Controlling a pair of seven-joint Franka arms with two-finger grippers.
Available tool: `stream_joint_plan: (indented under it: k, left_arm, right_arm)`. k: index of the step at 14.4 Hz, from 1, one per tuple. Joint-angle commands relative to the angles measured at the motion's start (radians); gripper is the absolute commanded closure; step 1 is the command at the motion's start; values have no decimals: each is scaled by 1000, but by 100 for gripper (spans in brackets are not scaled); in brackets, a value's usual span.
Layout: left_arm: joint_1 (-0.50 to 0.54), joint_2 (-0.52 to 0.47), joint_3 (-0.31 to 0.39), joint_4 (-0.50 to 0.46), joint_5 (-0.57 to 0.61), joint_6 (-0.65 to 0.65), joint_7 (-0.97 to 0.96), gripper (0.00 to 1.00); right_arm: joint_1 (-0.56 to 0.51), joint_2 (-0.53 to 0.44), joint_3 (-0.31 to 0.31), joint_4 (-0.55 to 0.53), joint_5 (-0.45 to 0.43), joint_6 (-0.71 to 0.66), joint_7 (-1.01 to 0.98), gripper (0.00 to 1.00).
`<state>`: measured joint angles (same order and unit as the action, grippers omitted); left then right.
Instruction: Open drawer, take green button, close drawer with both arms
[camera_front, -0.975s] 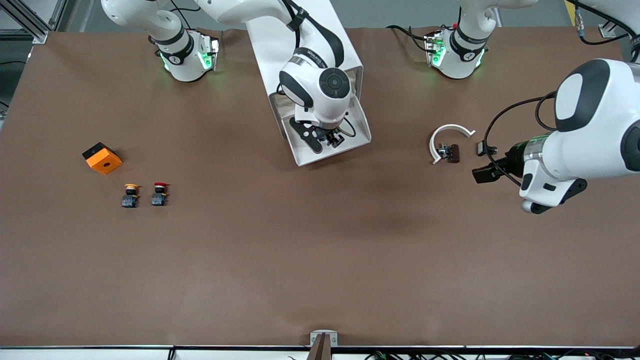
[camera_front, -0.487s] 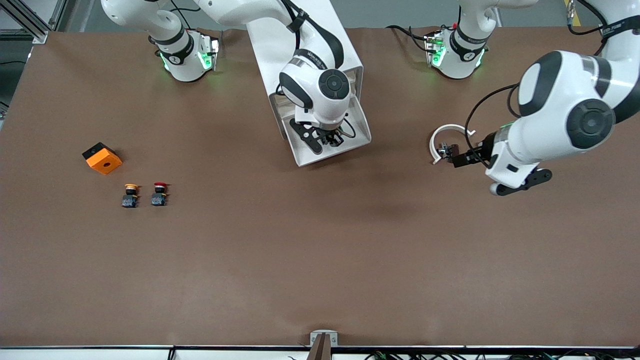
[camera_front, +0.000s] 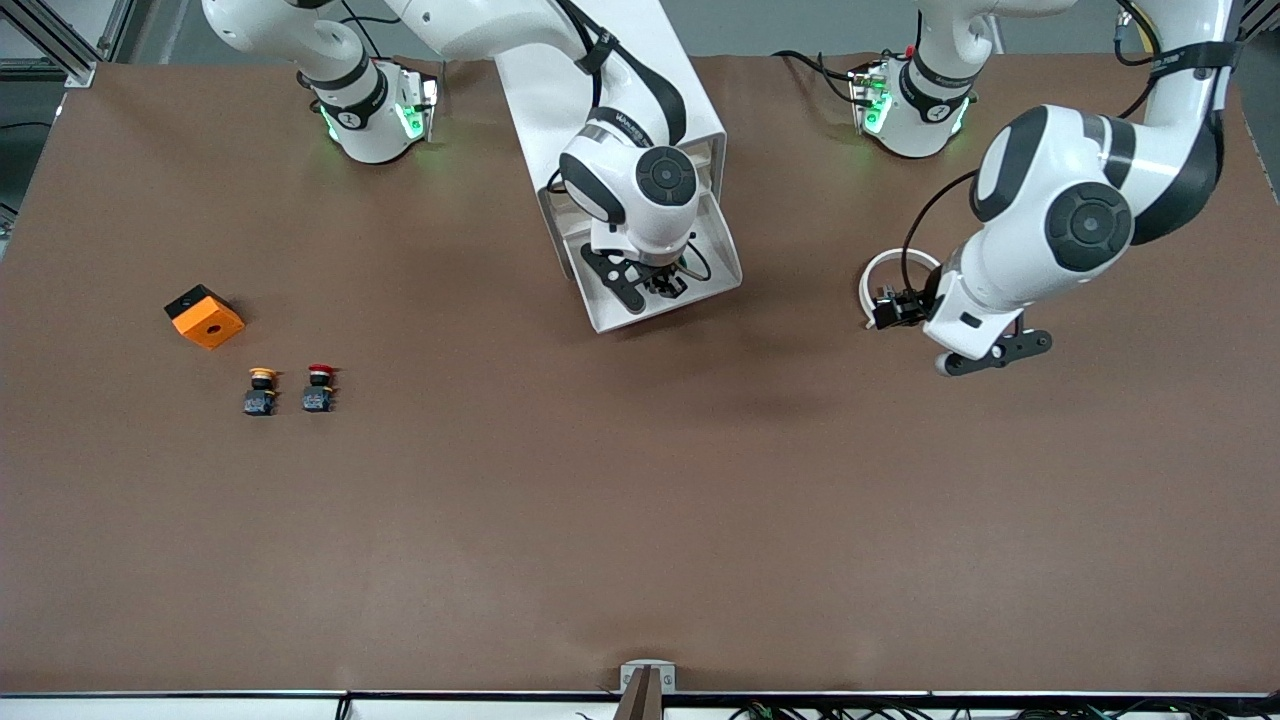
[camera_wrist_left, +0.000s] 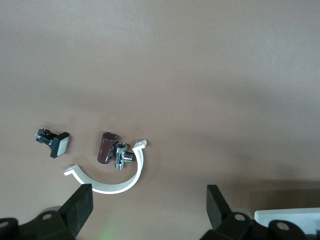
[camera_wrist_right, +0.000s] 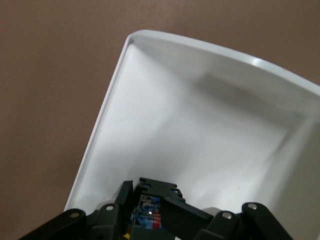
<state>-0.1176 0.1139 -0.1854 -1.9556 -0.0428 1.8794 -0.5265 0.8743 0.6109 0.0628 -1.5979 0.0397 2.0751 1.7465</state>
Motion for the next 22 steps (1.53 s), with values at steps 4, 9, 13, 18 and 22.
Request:
stream_joint_plan:
  k: [4,9,13,18,22]
  left_arm:
    - [-1,-7,-95,-142,17,243,13,0]
    - [-4,56,-144,-226,17,427,-6,0]
    - [-10,96,-178,-289,17,564,-19,0]
    - [-31,125,-183,-287,17,564,-64,0]
    - [-31,128,-183,-289,17,561,-61,0]
  right_arm:
    - [-3,-7,2,53,16,-102,-1,69]
    - [-6,-30,2,53,16,-109,-1,65]
    - [-17,-40,0,49,16,-128,4,0]
    - [-9,-30,-1,32,16,-118,10,0]
    - [-3,-20,0,29,16,-95,10,0]
